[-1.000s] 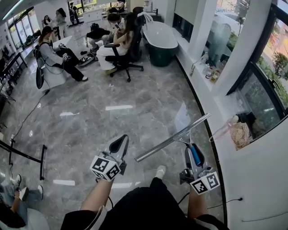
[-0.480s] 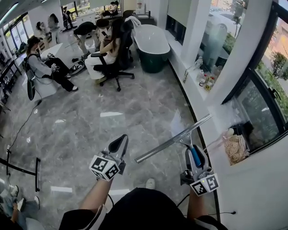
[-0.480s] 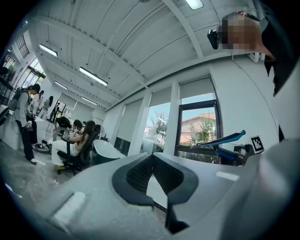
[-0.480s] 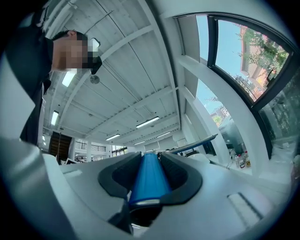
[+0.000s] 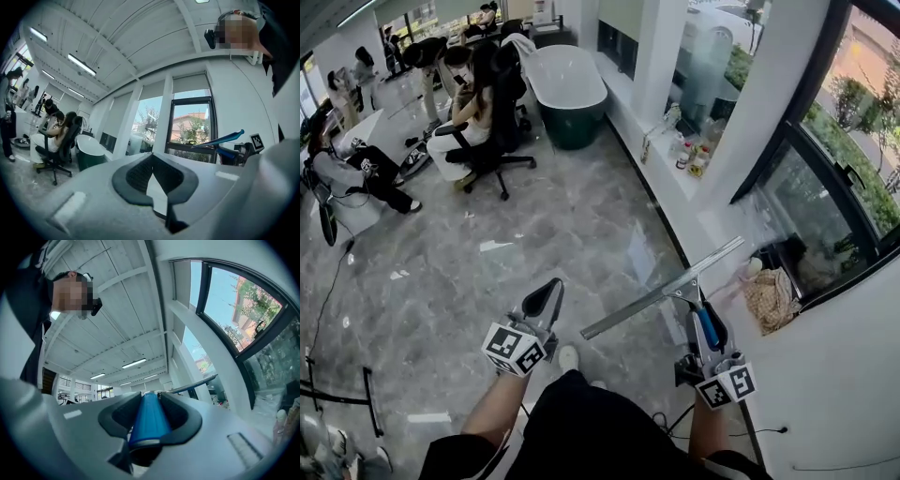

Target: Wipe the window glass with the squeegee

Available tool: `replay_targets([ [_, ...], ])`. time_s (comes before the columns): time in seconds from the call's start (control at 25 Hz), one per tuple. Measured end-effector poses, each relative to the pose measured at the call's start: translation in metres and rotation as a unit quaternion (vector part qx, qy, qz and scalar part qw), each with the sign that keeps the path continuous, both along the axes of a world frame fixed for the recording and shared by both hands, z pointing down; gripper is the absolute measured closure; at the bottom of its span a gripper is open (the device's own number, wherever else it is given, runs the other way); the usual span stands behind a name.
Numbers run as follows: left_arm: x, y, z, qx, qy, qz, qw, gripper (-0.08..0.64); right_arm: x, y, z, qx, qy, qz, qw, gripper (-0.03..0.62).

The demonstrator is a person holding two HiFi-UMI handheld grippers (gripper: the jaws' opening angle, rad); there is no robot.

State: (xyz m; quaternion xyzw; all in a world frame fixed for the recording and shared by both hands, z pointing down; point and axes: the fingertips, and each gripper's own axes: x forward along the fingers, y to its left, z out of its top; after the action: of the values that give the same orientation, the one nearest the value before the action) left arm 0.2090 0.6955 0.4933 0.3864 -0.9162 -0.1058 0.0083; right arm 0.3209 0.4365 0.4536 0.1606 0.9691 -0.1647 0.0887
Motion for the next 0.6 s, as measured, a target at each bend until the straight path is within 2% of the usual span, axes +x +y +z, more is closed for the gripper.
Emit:
replay_targets([
  [0.24,-0.062,-0.07,0.001,0.012,0.003,0.067,0.9977,0.558,-0.024,-0.048,0.003,0.007,0.011,0.069,0.998,0.46],
  [0.6,-0.166,-0.168,-0.006,0.014,-0.012,0.178,0.9839,0.558,-0.082,-0.102,-0.008,0.007,0.004,0.172,0.985,0.46],
])
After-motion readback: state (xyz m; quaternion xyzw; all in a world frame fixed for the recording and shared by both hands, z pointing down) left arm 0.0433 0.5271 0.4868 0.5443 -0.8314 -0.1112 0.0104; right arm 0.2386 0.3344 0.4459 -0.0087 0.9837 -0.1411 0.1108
